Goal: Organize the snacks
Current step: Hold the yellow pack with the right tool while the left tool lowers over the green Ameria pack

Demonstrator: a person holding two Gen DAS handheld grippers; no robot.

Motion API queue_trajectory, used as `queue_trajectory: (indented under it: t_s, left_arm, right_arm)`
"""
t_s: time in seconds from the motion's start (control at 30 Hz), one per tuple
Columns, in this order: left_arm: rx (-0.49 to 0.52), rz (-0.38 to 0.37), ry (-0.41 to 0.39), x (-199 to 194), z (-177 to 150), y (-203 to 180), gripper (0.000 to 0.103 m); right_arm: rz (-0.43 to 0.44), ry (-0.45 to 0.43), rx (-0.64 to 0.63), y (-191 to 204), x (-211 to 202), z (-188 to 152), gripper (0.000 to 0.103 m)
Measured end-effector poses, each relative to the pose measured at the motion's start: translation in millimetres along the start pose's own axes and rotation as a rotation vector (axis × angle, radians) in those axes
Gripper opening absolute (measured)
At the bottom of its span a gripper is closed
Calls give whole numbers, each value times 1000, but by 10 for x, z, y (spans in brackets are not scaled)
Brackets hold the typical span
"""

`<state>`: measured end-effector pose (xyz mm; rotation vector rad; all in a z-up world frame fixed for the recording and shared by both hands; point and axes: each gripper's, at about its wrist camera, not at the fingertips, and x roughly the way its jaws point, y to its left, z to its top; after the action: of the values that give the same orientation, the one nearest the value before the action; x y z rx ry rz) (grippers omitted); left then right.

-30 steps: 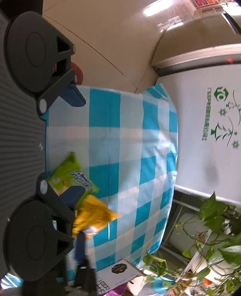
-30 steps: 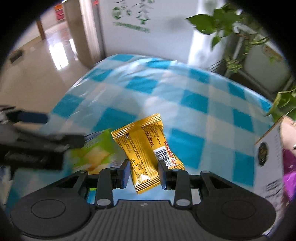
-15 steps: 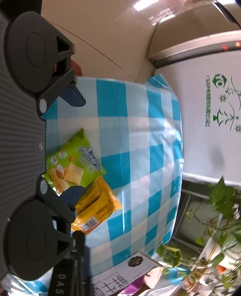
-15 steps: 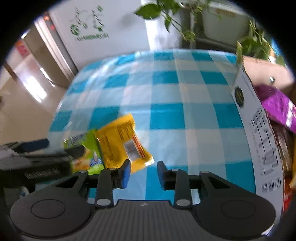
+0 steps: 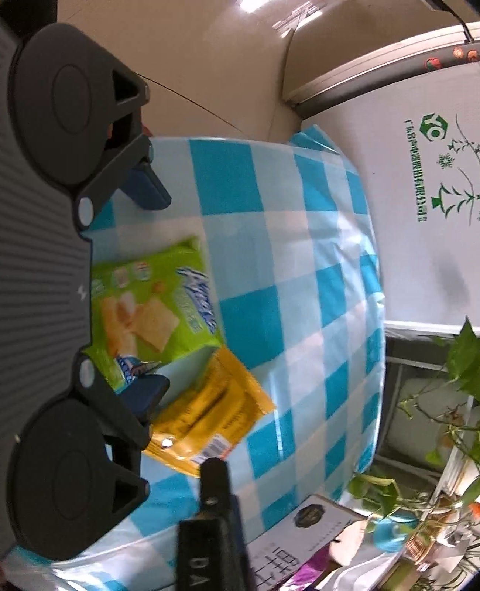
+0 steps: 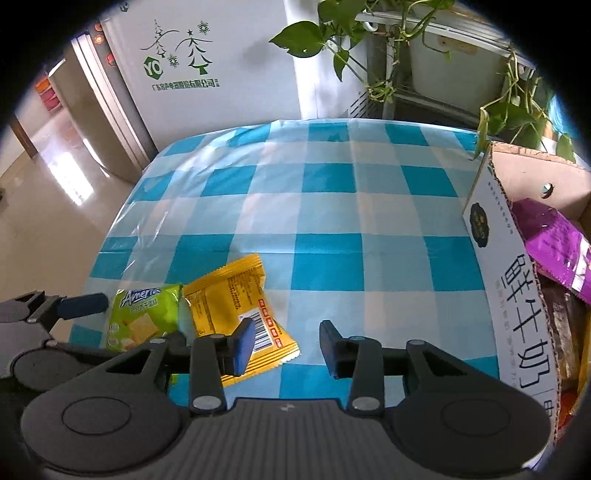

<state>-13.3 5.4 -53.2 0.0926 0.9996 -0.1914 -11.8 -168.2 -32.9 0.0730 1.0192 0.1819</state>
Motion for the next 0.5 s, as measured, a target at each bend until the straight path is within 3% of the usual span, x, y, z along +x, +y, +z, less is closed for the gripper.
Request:
queue_trajectory:
  t_s: [0.23, 0.5]
  left_arm:
    - [29, -7, 9, -41, -59, 133, 96]
    - [42, -15, 12, -13, -73, 116, 103]
  right_arm:
    - [51, -2, -76, 174, 67, 10, 56]
    - [47, 14, -142, 291, 218, 28, 71]
